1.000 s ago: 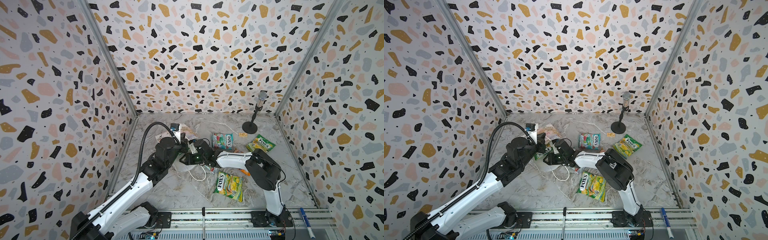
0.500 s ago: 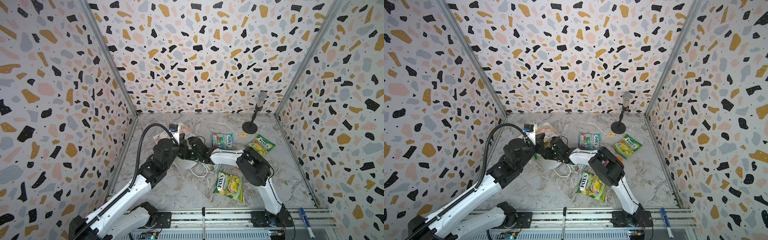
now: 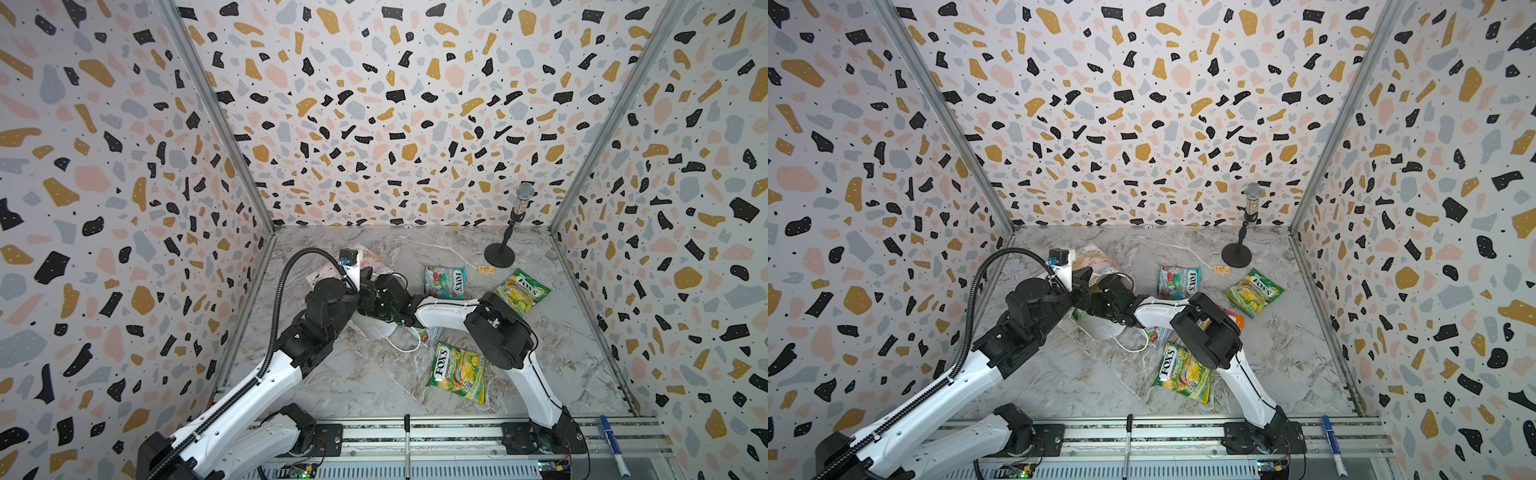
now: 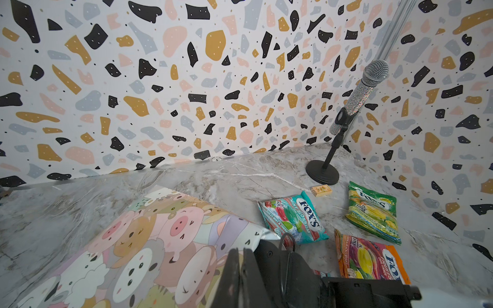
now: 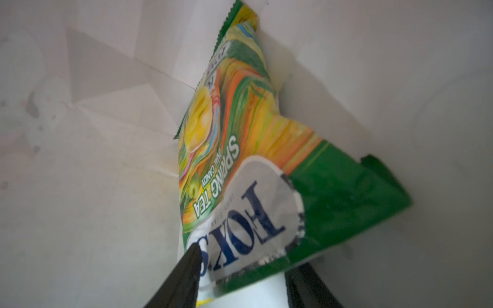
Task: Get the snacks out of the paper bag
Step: 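Grasp the last green Spring Tea packet inside the bag with the right gripper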
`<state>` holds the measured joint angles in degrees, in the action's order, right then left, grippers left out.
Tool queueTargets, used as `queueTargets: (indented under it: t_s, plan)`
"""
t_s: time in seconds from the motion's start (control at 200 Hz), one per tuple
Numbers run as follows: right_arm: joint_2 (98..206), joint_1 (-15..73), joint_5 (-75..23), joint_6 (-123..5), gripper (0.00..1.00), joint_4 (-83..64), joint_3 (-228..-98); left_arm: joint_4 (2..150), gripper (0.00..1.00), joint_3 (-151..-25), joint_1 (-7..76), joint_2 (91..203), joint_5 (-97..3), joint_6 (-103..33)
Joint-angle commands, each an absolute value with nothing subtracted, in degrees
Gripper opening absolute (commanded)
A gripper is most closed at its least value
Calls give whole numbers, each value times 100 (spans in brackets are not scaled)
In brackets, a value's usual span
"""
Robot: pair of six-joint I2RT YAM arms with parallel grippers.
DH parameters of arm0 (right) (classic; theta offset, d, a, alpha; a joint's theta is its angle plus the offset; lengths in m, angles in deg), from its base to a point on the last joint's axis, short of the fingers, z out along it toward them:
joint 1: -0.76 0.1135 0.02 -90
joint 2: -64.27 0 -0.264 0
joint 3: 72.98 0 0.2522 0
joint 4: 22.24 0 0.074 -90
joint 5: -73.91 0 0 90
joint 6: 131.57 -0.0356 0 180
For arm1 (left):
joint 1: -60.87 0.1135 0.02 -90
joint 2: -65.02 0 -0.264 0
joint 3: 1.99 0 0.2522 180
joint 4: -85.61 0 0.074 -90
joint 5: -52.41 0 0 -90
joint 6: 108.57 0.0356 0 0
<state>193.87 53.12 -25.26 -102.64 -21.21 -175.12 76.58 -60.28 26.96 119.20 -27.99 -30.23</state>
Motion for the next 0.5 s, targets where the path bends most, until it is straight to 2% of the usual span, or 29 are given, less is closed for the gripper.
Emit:
queueTargets:
  t_s: [0.0,0.165,0.33,0.496]
  plan:
    - [19503,5227,-2312,-10587,49,-2312,-17687,8127,0,-6004,2675,11749,-2870,-3069]
    - [19475,5183,-2267,-10765,45,-3003,-17428,8091,0,-6016,2677,11751,-2819,-3053]
    - [19554,5134,-2223,-10827,38,-3036,-17529,8087,0,-6005,2677,11741,-2772,-3054]
    - [19583,5112,-2270,-10700,14,-2937,-17630,8073,0,-6011,2676,11783,-2697,-3055]
